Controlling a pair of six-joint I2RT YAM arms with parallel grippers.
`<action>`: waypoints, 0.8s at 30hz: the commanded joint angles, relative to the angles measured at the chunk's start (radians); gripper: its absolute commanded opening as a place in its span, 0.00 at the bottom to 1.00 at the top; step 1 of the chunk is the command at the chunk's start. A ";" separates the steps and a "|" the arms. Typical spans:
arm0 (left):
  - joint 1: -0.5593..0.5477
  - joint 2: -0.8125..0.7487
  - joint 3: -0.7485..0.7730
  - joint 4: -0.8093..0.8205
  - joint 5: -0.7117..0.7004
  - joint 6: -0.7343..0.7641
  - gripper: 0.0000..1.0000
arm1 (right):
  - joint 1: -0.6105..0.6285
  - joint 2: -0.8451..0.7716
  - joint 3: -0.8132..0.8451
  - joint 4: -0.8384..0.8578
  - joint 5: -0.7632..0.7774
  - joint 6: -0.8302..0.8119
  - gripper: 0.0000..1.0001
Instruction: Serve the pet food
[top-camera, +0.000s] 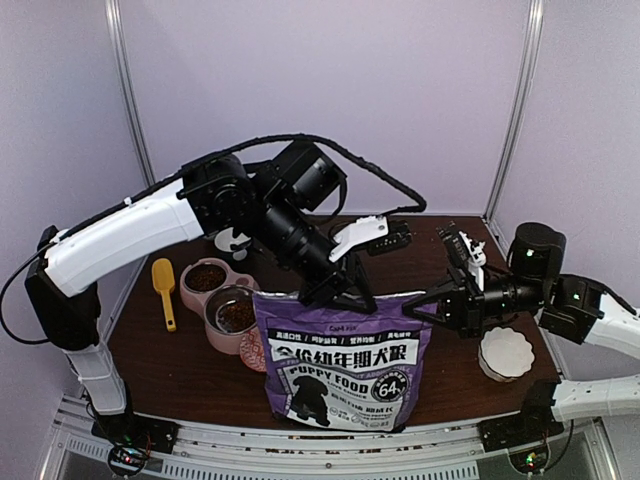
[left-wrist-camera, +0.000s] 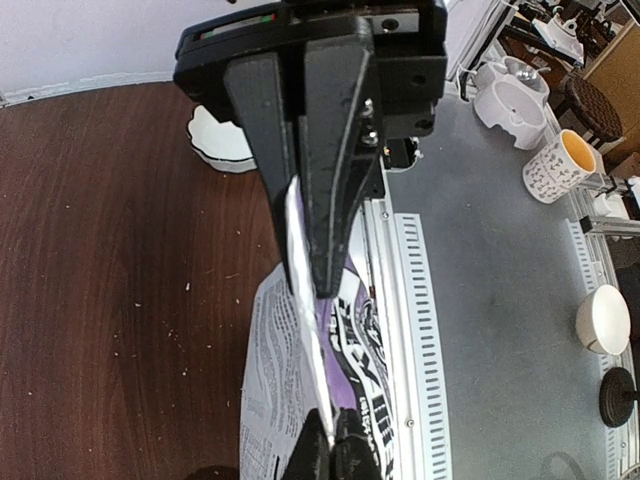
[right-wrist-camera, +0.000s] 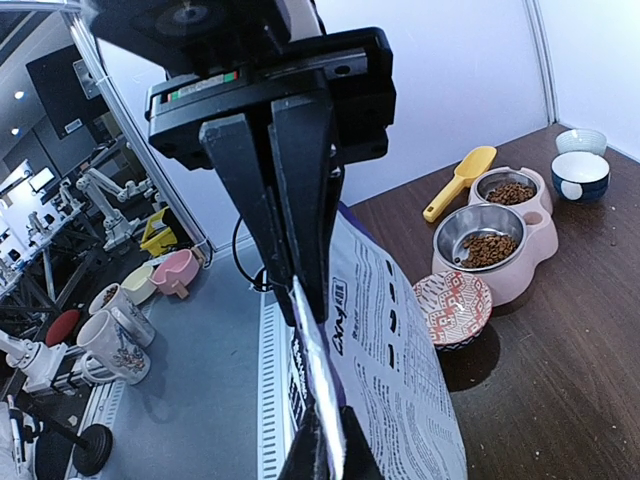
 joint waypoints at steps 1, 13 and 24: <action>-0.004 -0.014 0.024 0.002 -0.005 0.003 0.00 | 0.004 -0.014 -0.004 0.056 -0.015 0.014 0.00; -0.004 -0.021 0.021 0.002 -0.031 0.004 0.00 | 0.002 -0.059 -0.004 -0.042 0.049 -0.013 0.35; -0.004 -0.021 0.020 0.015 -0.041 -0.001 0.00 | -0.005 -0.103 -0.022 -0.070 0.078 -0.022 0.00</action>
